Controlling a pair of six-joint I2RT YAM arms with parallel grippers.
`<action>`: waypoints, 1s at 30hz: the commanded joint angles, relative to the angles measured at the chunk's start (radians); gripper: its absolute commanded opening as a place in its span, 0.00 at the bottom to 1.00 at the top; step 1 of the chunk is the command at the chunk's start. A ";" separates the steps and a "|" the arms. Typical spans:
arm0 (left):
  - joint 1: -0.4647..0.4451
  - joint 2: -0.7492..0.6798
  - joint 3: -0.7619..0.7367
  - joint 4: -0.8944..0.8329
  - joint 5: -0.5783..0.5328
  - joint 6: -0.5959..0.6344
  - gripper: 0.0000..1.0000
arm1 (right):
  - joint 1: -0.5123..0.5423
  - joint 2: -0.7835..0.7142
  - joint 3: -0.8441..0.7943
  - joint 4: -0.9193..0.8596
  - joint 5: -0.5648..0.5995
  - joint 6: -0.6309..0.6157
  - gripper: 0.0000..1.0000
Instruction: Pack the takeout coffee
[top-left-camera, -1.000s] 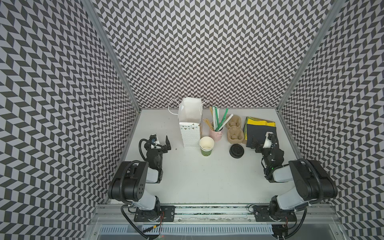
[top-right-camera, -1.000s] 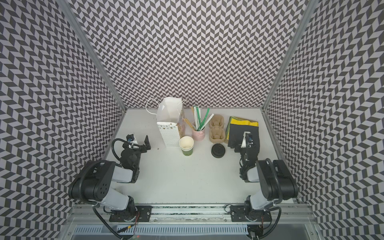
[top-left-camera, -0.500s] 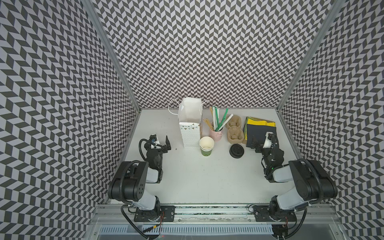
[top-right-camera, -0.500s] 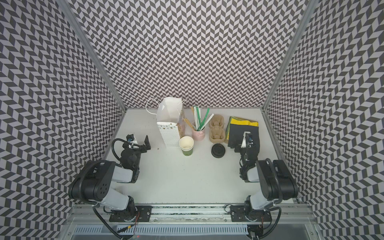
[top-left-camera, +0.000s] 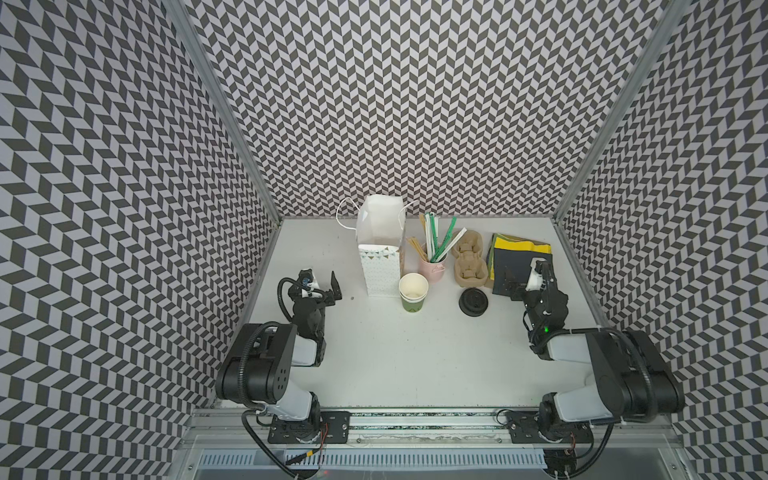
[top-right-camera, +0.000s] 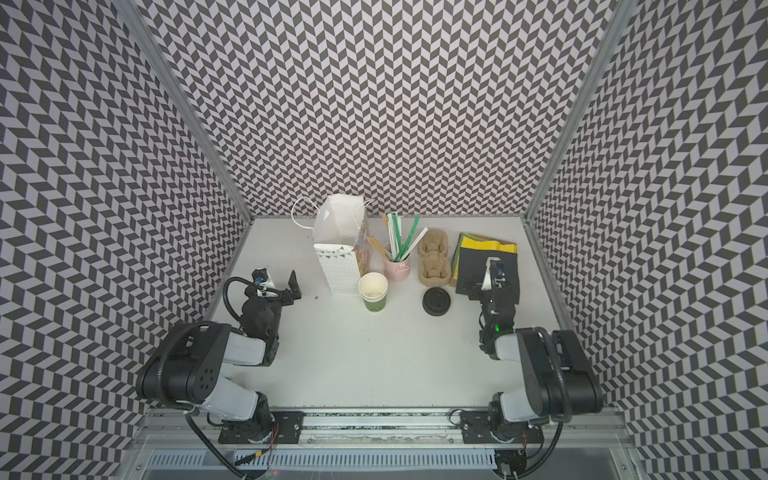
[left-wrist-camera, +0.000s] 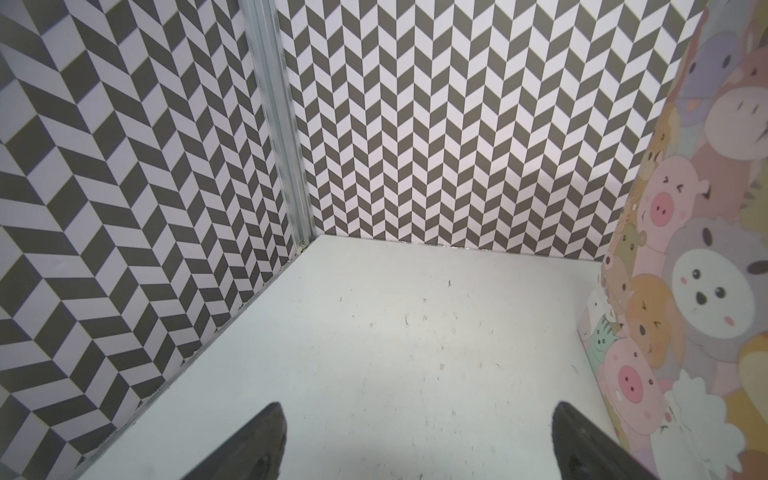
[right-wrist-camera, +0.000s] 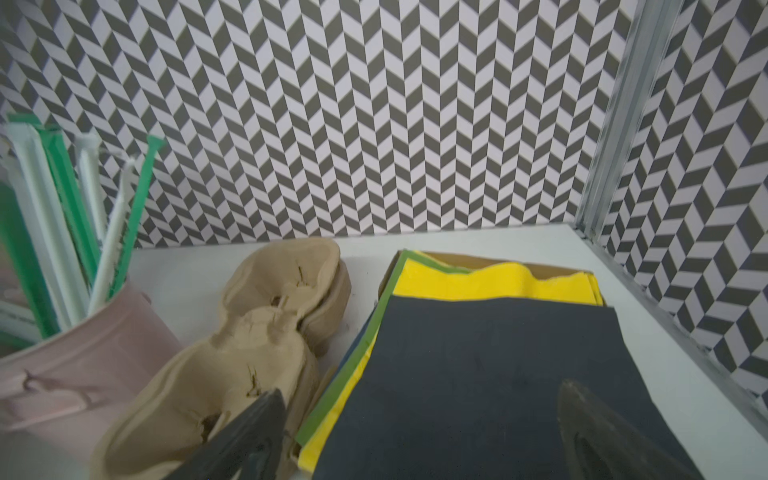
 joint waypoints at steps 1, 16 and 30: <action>0.006 -0.101 -0.008 -0.040 -0.016 -0.005 1.00 | 0.029 -0.110 0.077 -0.176 0.067 0.035 0.99; 0.010 -0.799 0.276 -1.064 -0.147 -0.677 1.00 | 0.030 -0.548 0.154 -0.512 -0.033 0.751 0.99; -0.172 -0.810 0.435 -1.290 0.265 -0.524 1.00 | 0.300 -0.358 0.526 -1.169 0.087 0.446 0.95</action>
